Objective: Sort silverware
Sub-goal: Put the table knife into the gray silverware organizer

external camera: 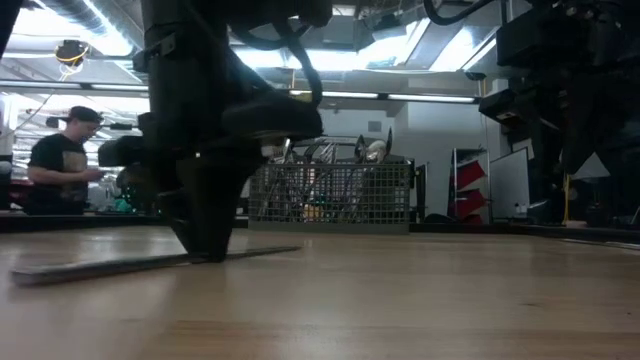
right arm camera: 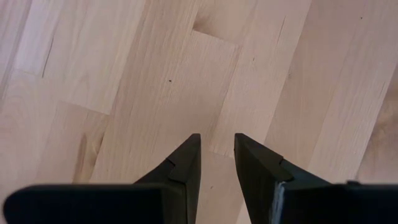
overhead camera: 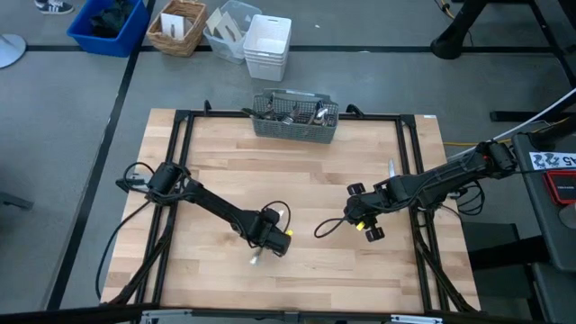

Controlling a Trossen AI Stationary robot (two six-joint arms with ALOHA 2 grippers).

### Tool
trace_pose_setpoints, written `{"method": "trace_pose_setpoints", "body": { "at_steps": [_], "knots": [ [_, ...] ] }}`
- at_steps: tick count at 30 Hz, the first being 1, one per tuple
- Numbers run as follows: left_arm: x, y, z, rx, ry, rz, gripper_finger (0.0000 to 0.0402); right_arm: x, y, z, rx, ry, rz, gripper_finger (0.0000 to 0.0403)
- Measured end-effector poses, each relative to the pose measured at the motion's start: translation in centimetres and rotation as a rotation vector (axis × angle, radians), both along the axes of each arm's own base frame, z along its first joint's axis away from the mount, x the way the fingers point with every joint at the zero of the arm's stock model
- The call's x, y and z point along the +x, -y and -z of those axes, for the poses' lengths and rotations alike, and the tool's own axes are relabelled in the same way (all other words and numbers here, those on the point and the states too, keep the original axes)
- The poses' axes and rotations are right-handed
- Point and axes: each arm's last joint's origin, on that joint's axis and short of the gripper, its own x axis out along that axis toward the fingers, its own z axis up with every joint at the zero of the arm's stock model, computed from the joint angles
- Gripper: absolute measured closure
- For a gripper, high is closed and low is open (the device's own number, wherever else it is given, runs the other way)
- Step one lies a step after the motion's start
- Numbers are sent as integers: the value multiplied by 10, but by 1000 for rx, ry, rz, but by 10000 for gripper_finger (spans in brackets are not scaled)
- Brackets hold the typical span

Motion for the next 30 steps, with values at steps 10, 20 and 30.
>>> {"method": "trace_pose_setpoints", "body": {
  "at_steps": [10, 20, 30],
  "knots": [
    [2, -9, 0, 13, -35, 135, 351, 0, 0, 0, 0, 0, 0, 304],
    [7, -16, 1, 5, -15, 170, 362, 1, 0, 0, 2, 6, 0, 304],
    [18, -23, -2, 27, 72, 248, 364, 2, -1, -1, 6, 22, -1, 304]
  ]
}}
